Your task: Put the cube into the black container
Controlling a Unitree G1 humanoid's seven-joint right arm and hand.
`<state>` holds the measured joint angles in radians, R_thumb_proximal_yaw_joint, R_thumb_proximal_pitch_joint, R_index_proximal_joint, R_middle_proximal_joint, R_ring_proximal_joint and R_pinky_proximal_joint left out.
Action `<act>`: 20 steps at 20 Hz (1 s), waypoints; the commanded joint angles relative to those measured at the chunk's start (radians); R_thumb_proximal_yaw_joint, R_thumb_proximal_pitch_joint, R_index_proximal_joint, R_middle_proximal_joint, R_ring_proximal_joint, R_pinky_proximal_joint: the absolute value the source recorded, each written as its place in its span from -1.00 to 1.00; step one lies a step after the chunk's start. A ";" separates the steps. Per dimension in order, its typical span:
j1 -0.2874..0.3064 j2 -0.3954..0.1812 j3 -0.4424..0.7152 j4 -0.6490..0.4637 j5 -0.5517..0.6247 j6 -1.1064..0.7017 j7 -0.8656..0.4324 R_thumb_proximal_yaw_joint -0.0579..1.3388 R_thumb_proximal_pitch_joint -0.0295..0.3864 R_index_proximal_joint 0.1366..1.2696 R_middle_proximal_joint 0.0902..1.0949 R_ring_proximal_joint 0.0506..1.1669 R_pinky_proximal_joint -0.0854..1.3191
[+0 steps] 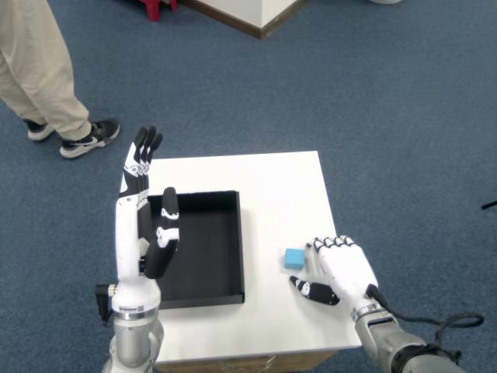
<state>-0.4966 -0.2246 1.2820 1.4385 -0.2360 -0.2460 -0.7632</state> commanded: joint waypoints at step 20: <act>0.019 0.033 -0.059 0.002 0.029 -0.134 0.045 0.26 -0.37 -0.03 -0.45 -0.56 -0.54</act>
<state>-0.4694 -0.1927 1.2173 1.4411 -0.1978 -0.3525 -0.7811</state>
